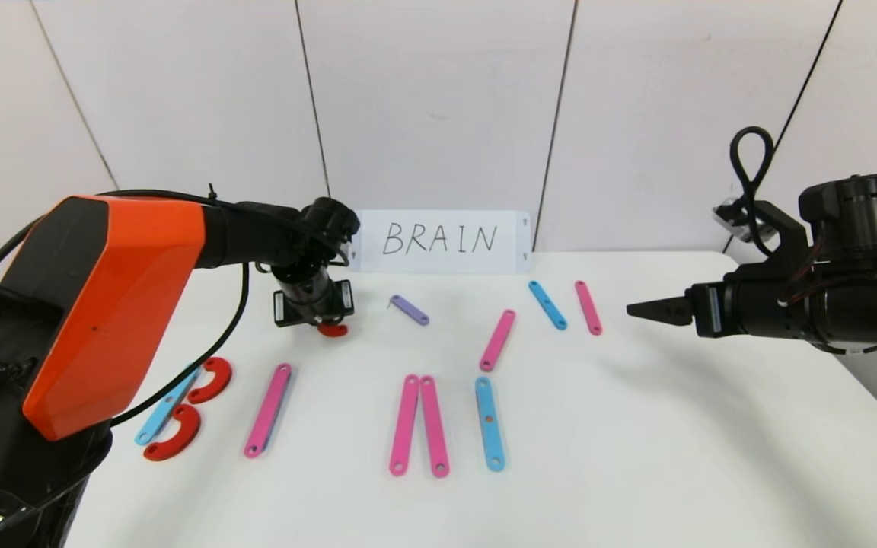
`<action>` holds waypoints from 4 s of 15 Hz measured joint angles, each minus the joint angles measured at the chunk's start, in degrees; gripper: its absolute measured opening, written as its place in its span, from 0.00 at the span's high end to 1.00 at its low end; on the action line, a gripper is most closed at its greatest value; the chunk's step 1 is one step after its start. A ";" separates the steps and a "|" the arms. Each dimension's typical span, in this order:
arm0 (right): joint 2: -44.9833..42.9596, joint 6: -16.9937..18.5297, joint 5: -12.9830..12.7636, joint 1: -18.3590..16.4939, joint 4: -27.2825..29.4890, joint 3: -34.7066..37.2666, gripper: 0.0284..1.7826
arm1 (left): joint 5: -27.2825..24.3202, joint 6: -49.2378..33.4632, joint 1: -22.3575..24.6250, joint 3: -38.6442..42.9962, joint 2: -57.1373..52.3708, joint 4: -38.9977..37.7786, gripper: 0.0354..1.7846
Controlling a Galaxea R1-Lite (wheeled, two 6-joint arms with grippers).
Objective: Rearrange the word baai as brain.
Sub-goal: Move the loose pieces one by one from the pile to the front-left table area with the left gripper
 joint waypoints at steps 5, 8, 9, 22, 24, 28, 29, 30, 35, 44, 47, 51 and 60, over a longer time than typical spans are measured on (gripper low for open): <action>0.00 0.00 0.00 0.00 0.01 0.07 0.03 | -1.24 2.74 0.05 0.00 -0.65 1.23 0.86; 0.00 0.00 0.00 -0.02 0.04 0.07 0.03 | -5.11 9.03 0.16 0.00 -2.18 2.19 0.86; 0.00 0.00 0.00 -0.16 0.01 0.10 0.03 | -6.75 12.45 0.24 0.00 -2.93 2.47 0.86; -3.51 -0.07 1.00 0.26 0.01 2.45 0.03 | -24.50 70.46 3.72 -0.76 -7.86 -0.26 0.86; -4.72 -0.07 1.19 0.45 0.01 2.96 0.03 | -24.94 77.65 3.69 -0.76 -7.89 0.33 0.86; -6.79 -0.07 1.24 0.41 0.01 3.28 0.03 | -25.60 93.06 3.69 -0.63 -8.13 7.22 0.86; -7.20 -0.07 1.24 0.37 0.00 3.30 0.03 | -25.62 96.98 3.69 -0.63 -8.45 9.47 0.86; -7.56 -0.13 1.24 0.37 0.00 3.35 0.03 | -25.62 100.97 3.69 -0.63 -8.87 12.21 0.86; -8.94 -0.33 1.22 0.50 0.06 3.74 0.03 | -25.47 109.52 2.45 -0.26 -9.59 17.77 0.86; -9.37 -0.33 1.13 0.11 0.00 3.80 0.03 | -24.22 110.57 0.50 -0.17 -6.10 17.73 0.86; -9.29 -0.33 1.13 0.17 0.00 3.88 0.03 | -22.98 112.53 0.72 -0.26 -5.18 17.44 0.86; -9.16 -0.35 1.13 0.26 0.00 3.88 0.03 | -21.16 115.23 1.18 -0.45 -4.96 17.91 0.86; -10.07 -0.33 1.07 0.55 0.10 3.91 0.03 | -18.63 132.15 1.02 -0.54 -6.49 20.59 0.86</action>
